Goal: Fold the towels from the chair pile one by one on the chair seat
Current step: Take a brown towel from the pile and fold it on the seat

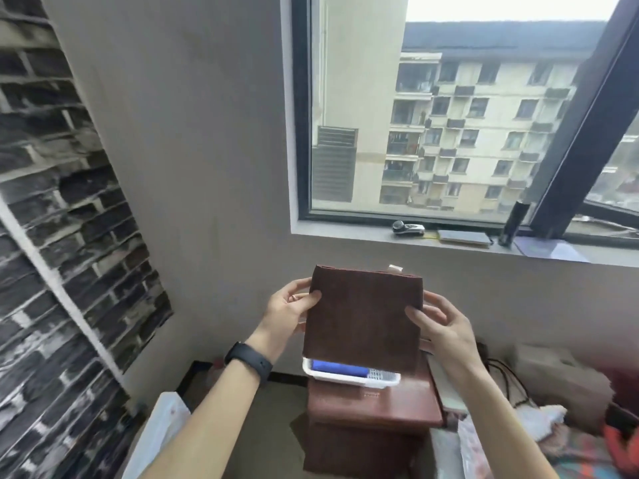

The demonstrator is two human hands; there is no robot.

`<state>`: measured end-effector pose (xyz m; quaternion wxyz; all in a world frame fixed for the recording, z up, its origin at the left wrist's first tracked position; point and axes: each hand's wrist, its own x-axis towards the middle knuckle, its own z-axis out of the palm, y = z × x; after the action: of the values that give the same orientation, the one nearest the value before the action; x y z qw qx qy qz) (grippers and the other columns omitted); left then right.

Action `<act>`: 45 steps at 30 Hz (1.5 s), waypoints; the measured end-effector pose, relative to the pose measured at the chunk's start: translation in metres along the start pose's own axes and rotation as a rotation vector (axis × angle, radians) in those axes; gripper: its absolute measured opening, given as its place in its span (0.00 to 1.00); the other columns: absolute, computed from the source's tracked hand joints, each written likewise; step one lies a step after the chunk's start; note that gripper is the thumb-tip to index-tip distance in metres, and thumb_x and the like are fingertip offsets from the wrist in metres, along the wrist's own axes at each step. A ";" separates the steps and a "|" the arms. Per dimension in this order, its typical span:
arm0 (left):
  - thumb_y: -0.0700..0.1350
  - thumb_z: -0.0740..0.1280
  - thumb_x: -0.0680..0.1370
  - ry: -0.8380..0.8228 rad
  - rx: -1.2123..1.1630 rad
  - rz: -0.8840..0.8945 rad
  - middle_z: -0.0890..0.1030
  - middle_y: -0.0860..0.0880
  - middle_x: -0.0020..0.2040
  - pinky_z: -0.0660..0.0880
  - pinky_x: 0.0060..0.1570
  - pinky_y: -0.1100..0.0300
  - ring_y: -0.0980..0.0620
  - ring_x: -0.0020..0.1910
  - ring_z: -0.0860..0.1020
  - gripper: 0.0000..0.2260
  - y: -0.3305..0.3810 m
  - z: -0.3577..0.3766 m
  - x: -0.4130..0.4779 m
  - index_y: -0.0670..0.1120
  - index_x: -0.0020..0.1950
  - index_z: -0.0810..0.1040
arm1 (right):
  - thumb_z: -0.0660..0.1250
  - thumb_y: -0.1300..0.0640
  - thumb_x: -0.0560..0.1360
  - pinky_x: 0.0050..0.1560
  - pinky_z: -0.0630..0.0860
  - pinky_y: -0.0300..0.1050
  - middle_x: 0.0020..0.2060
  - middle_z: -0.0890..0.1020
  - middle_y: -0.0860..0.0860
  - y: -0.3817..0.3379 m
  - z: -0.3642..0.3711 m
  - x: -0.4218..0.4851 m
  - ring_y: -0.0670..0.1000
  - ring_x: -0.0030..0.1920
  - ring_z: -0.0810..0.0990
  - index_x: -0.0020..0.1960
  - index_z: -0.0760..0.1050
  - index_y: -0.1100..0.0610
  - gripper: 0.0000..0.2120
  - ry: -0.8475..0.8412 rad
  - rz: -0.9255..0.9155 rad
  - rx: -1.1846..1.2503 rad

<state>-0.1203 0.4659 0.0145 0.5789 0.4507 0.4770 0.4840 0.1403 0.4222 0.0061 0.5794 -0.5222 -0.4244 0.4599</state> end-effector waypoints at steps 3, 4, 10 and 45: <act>0.39 0.68 0.78 0.047 0.004 -0.075 0.83 0.44 0.48 0.78 0.39 0.57 0.48 0.42 0.82 0.10 -0.032 0.007 0.031 0.45 0.59 0.80 | 0.72 0.63 0.76 0.44 0.84 0.52 0.48 0.87 0.53 0.038 -0.004 0.034 0.52 0.47 0.86 0.57 0.81 0.50 0.13 0.008 0.089 -0.014; 0.39 0.68 0.78 0.060 0.005 -0.108 0.83 0.43 0.48 0.77 0.39 0.56 0.47 0.43 0.81 0.10 -0.046 0.007 0.041 0.45 0.59 0.80 | 0.72 0.64 0.76 0.43 0.83 0.48 0.46 0.87 0.53 0.053 -0.005 0.043 0.50 0.45 0.86 0.57 0.81 0.51 0.13 0.009 0.119 -0.023; 0.43 0.70 0.77 0.137 0.065 -0.442 0.84 0.44 0.54 0.76 0.42 0.57 0.51 0.42 0.81 0.10 -0.149 -0.010 0.083 0.51 0.57 0.81 | 0.73 0.66 0.74 0.34 0.81 0.44 0.46 0.86 0.57 0.159 -0.005 0.074 0.49 0.39 0.85 0.54 0.80 0.54 0.12 0.018 0.447 -0.069; 0.56 0.54 0.82 -0.110 1.462 -0.479 0.79 0.46 0.61 0.74 0.46 0.52 0.41 0.55 0.79 0.20 -0.318 -0.011 0.344 0.50 0.72 0.65 | 0.70 0.50 0.78 0.63 0.78 0.57 0.64 0.80 0.52 0.389 0.021 0.303 0.54 0.60 0.80 0.72 0.70 0.48 0.24 0.043 0.869 -0.450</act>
<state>-0.0636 0.7675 -0.3396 0.2458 0.6264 0.7306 -0.1160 0.1509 0.7352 -0.3760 0.2154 -0.7726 -0.2438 0.5452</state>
